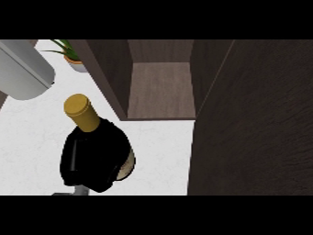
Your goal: Pick up the wine, place it into the cabinet and close the cabinet
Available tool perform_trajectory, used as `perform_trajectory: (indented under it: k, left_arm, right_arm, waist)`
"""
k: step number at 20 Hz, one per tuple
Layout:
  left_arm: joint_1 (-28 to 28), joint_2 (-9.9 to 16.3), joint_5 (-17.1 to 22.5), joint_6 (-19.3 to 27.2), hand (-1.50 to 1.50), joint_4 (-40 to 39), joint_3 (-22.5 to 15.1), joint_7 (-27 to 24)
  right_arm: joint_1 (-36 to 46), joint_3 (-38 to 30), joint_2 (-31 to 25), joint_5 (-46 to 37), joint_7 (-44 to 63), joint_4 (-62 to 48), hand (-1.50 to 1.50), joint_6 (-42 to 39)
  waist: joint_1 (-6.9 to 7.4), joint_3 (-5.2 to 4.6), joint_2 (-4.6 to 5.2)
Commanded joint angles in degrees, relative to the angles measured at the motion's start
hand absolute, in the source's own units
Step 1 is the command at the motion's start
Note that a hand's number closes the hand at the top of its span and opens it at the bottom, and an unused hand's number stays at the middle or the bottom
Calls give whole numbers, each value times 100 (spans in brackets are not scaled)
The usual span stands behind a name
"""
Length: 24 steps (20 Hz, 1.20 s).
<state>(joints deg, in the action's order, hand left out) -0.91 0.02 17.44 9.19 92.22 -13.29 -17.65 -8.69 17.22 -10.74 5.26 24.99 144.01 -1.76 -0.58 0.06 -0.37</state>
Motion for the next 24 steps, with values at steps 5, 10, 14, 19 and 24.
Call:
perform_trajectory:
  k: [5, 10, 14, 19, 24]
  left_arm:
    - [920, -2, 134, 1730, 150, 272, -892, 947]
    - [1772, -2, 189, 2339, 150, -311, -862, 1140]
    - [2192, -2, 381, 2310, 150, -1164, -715, 817]
    - [2483, -2, 546, 2590, 150, -1709, -906, 636]
    - [2753, -2, 1019, 2861, 150, -2403, -1254, 246]
  right_arm:
    - [-208, 57, 29, 391, 518, 1144, -150, 44]
    - [-252, -85, -5, 420, 440, 1064, -150, -46]
    - [-352, -351, -41, 829, 337, 1091, -150, -196]
    - [-209, -368, -6, 732, 612, 1268, -150, -130]
    - [-106, -174, 155, 591, 668, 1124, -150, -98]
  waist:
    - [-22, -6, 18]
    - [-31, -5, 28]
    - [-89, -6, 45]
    - [-83, -10, 40]
    - [-99, -11, 39]
